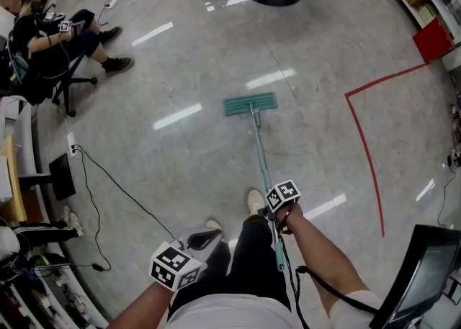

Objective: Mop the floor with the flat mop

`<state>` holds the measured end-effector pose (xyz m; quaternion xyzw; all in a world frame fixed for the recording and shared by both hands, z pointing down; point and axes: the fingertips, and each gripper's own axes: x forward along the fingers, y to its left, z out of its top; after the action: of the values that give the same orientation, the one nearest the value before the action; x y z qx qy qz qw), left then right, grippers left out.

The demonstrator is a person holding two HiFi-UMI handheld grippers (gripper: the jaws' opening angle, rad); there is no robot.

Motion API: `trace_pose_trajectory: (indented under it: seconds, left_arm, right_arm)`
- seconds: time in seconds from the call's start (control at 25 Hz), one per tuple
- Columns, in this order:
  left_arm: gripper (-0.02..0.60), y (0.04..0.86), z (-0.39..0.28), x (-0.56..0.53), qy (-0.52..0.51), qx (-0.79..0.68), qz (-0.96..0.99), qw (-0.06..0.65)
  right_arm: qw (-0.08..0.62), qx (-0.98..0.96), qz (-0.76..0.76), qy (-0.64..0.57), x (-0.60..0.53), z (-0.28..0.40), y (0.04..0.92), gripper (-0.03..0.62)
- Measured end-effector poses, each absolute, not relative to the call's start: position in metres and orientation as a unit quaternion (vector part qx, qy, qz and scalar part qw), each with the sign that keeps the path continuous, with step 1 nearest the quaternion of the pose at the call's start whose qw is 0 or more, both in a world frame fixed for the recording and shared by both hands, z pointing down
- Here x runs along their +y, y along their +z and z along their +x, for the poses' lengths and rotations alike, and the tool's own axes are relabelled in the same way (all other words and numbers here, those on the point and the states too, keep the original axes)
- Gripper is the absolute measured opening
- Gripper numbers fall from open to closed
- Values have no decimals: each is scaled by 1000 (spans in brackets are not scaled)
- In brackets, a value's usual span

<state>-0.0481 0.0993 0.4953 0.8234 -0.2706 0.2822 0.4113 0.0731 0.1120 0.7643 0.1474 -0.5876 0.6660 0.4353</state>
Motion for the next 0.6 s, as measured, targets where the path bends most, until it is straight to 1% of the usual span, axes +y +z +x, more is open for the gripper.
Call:
trace_pose_trajectory:
  seconds: [0.6]
  left_arm:
    - [12,499,-26,57,265,-309,804,434]
  right_arm:
    - [446,-592,132,658,20,65,769,95]
